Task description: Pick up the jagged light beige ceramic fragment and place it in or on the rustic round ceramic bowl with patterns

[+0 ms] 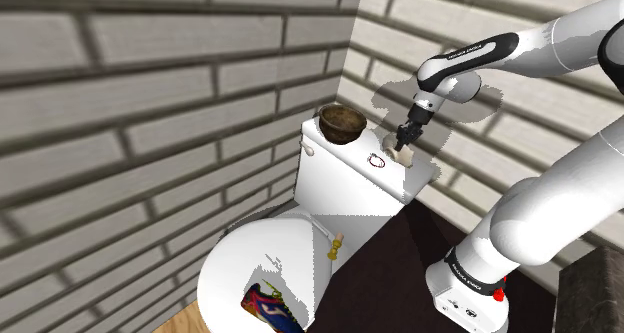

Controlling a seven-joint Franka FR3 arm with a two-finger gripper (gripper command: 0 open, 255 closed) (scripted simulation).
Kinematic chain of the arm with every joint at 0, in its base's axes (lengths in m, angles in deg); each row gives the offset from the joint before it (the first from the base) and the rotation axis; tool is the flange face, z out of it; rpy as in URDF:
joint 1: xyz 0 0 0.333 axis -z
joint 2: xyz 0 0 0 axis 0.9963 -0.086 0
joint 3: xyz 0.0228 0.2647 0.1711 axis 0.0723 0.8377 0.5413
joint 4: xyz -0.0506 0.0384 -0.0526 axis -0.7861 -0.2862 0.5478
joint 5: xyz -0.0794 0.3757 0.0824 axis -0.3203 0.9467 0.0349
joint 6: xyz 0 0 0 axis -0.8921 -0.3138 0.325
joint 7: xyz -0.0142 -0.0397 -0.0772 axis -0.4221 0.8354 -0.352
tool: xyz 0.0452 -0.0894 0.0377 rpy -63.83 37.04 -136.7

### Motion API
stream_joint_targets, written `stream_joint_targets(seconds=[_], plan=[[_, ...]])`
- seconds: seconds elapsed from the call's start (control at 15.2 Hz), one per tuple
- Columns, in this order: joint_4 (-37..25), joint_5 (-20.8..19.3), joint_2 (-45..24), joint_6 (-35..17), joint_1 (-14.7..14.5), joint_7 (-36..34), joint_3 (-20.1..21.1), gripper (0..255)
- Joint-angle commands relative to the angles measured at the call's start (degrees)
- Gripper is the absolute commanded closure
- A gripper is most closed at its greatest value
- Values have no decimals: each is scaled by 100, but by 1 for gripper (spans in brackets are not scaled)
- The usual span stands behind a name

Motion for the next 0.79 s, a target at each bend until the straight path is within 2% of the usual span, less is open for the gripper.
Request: stream_joint_targets(seconds=[0.0, 0.4, 0.73], plan=[[0, 0, -1, -1, 0, 0, 0, 255], [1, 0, 0, -2, 0, 0, 0, 255], [-170, -188, 275, 381, 43, -213, 64, 255]])
